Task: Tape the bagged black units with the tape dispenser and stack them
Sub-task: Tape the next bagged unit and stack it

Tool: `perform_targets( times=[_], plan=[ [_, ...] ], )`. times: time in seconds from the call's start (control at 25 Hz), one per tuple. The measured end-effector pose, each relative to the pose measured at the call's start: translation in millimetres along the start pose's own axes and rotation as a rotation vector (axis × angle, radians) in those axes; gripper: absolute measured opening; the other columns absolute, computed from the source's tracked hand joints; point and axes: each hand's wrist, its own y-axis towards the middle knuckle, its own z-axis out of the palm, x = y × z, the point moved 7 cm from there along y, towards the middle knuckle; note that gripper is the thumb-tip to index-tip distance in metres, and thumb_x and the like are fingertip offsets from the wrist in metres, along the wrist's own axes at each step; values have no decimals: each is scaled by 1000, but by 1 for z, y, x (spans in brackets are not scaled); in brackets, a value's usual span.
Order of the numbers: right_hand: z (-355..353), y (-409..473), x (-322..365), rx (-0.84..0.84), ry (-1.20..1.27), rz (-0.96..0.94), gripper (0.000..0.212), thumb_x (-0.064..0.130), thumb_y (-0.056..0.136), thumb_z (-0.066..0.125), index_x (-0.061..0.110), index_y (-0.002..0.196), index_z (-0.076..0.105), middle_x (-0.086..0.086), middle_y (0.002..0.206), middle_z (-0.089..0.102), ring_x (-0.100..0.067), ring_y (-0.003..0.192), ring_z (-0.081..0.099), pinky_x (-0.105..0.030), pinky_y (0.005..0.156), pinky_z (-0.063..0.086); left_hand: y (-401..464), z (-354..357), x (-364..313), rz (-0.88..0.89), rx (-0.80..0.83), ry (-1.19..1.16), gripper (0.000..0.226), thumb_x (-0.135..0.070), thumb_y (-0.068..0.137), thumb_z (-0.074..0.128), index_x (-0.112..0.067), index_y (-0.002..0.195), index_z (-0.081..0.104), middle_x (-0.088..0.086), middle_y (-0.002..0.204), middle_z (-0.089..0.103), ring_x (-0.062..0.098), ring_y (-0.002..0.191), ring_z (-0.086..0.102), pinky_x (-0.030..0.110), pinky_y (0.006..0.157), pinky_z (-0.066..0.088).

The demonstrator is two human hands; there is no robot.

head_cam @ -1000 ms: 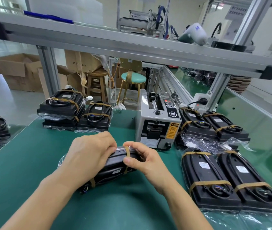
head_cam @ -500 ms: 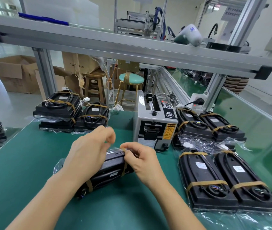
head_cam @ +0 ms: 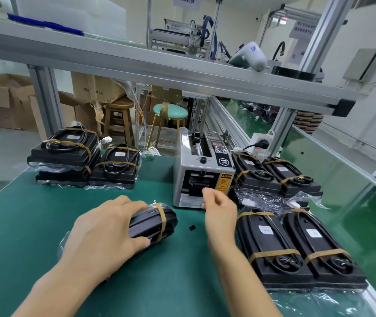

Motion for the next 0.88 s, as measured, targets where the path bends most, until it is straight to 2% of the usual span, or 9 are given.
perform_targets(
  times=[0.12,0.24,0.28,0.48,0.64,0.72,0.76,0.8,0.88],
  plan=[
    [-6,26,-5,-116,25,174,21,19,92,60,11,75,69,6,63,57,-15,65,47,-28,68,42,-2,0,-3,-24,-20,33,41,-58,74,64,-47,112,56,-18,98,55,2,97,54,22,69,40],
    [3,38,-8,-142,41,229,18,18,89,66,22,71,66,4,78,65,-19,82,59,-36,85,50,-3,2,-3,-32,-12,42,40,-59,76,59,-49,114,52,-19,101,54,0,98,52,20,66,36],
    [5,40,-9,-158,39,241,19,19,87,68,23,70,65,1,79,67,-21,83,59,-38,86,51,-3,2,-4,-35,-10,50,40,-60,76,58,-49,115,51,-19,101,53,0,99,52,20,66,34],
    [11,40,-9,-227,71,296,23,17,81,76,24,62,64,8,71,64,-12,74,59,-30,73,45,-5,4,-3,-45,-10,30,40,-58,76,60,-47,113,53,-18,98,53,1,97,51,21,67,36],
    [15,34,-7,-267,174,376,25,11,83,71,19,62,59,4,66,57,-17,67,52,-31,70,46,-7,3,-2,-49,-39,-7,39,-56,75,63,-45,112,56,-17,96,54,3,94,52,22,66,38],
    [14,21,-4,-161,295,453,30,12,84,69,18,60,51,4,57,46,-12,54,38,-27,56,37,-8,3,-1,-58,-54,-31,40,-55,73,65,-44,111,58,-17,95,55,4,94,53,23,66,37],
    [16,12,2,-33,339,449,28,16,85,68,19,61,53,4,57,47,-11,54,38,-23,55,33,-8,4,-1,-66,-61,-35,40,-55,72,66,-44,111,59,-16,95,56,4,94,54,23,65,36],
    [19,-1,10,128,327,406,24,21,85,68,21,62,61,6,62,54,-10,59,44,-22,60,33,-8,4,0,-75,-66,-35,40,-55,72,66,-44,110,59,-17,94,56,4,93,54,23,64,35],
    [31,-35,28,439,222,291,12,30,80,71,27,68,74,18,91,68,0,85,60,-21,73,34,-6,5,1,-94,-67,-24,41,-55,71,66,-45,109,58,-17,92,55,4,89,53,22,61,30]
  ],
)
